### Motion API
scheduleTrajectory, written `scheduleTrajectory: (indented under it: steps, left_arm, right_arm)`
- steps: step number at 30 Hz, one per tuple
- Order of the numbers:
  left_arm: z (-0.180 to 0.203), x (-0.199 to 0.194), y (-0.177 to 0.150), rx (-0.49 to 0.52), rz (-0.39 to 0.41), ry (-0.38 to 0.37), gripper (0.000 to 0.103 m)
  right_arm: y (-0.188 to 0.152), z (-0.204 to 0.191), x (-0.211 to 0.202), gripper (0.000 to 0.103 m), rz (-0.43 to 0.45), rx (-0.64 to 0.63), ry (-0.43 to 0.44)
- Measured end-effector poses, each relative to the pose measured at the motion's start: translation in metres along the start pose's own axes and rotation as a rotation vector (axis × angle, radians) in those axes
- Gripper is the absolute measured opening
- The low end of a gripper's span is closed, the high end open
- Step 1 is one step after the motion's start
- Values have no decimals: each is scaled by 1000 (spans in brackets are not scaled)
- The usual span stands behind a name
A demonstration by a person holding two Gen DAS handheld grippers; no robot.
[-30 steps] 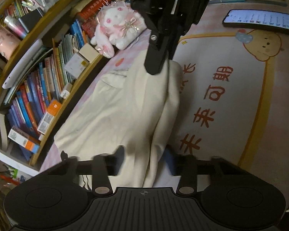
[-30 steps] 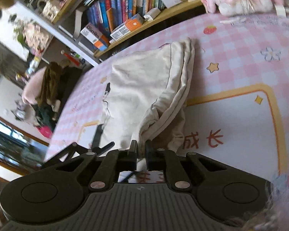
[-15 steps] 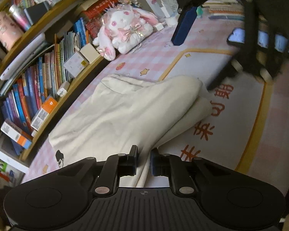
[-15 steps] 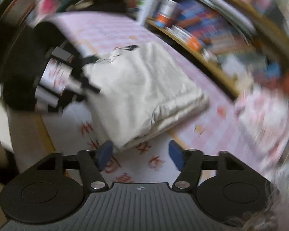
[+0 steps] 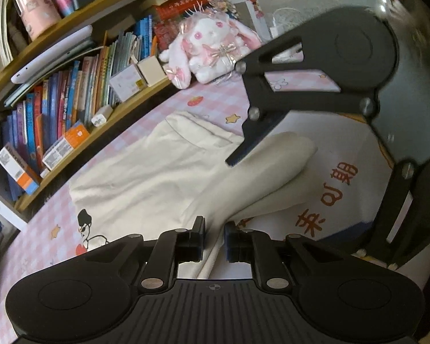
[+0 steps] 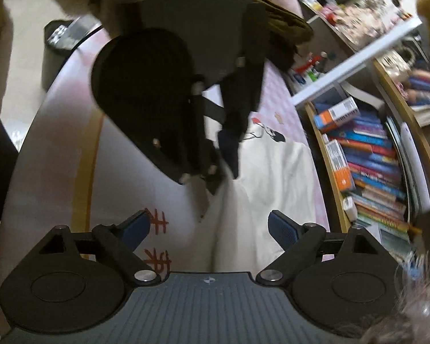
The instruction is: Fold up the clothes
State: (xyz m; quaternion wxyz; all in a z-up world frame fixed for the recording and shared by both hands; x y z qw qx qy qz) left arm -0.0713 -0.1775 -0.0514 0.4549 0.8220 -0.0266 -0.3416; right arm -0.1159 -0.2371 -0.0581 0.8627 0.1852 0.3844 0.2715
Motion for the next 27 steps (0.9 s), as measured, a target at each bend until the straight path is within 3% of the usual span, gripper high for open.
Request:
scheduleTrajectory:
  steps: [2, 4, 6, 15, 22, 25, 27]
  left_arm:
    - [1, -1, -1, -6, 2, 3, 13]
    - [3, -1, -3, 5, -3, 15, 18]
    - [6, -2, -6, 32, -7, 36, 19]
    - [5, -7, -36, 186, -76, 179, 24]
    - [-18, -9, -63, 238, -95, 214, 25]
    - [-28, -10, -67, 251, -77, 192, 19]
    - [-31, -12, -68, 256, -59, 164, 6]
  right_arm:
    - [0, 3, 0, 74, -4, -3, -10]
    - [0, 7, 0, 22, -8, -6, -21]
    - [0, 10, 0, 9, -11, -9, -31]
    - [2, 23, -1, 5, -28, -20, -74]
    - [1, 26, 0, 5, -73, -4, -115]
    - [1, 26, 1, 5, -102, 22, -131]
    - [2, 23, 2, 5, -120, 35, -136]
Point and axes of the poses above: each gripper's, at about its wrist camera, not at the fingertips, and x roughly the way its jaws point, z to its right, y to its top, the point moved 1 cm from there along x, roughly the way its jaws point, and after that the axes turned 12 degrees about z, right-handed, at the moved point
